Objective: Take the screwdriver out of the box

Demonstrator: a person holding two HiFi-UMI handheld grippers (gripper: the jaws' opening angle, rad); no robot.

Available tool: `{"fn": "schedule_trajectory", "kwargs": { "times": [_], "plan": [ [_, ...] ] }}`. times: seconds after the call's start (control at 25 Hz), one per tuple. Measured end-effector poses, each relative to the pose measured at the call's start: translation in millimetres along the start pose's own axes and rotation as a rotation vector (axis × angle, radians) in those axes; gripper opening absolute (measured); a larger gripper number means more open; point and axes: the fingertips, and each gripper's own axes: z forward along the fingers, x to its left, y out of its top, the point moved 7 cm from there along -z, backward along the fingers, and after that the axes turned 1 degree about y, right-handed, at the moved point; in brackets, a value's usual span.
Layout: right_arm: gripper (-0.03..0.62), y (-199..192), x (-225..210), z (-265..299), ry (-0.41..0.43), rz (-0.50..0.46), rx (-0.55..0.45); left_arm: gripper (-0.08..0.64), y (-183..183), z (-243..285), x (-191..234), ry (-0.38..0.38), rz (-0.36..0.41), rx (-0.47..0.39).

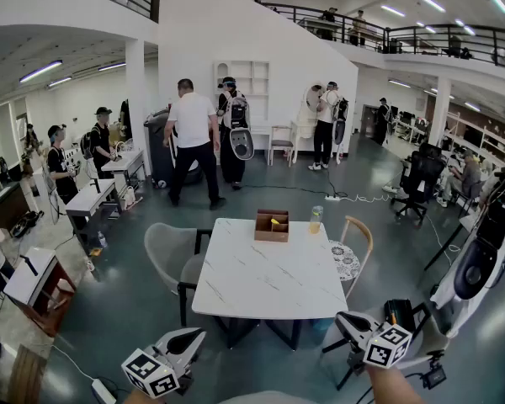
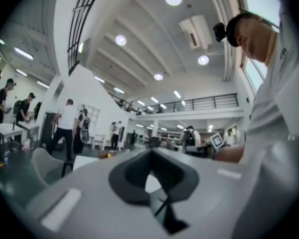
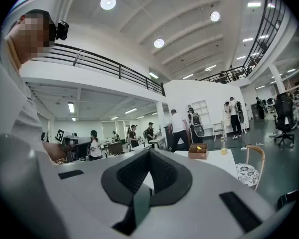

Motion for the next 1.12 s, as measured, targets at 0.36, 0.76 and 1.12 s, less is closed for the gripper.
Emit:
{"fn": "schedule_trajectory", "kwargs": {
  "times": [0.36,0.76,1.12],
  "plan": [
    [0.008,4,-15,-5,0.013,-0.004,-0.003,0.005,1,14,-9,0.006,0.001,0.0],
    [0.008,5,-43,-24,0.07,0.052,-0.004,0.005,-2,46,-35,0.014,0.011,0.006],
    [0.008,0,-84,-63,0.124,0.066,-0.008,0.005,-3,91,-71,0.028,0.024,0.002]
  ]
}}
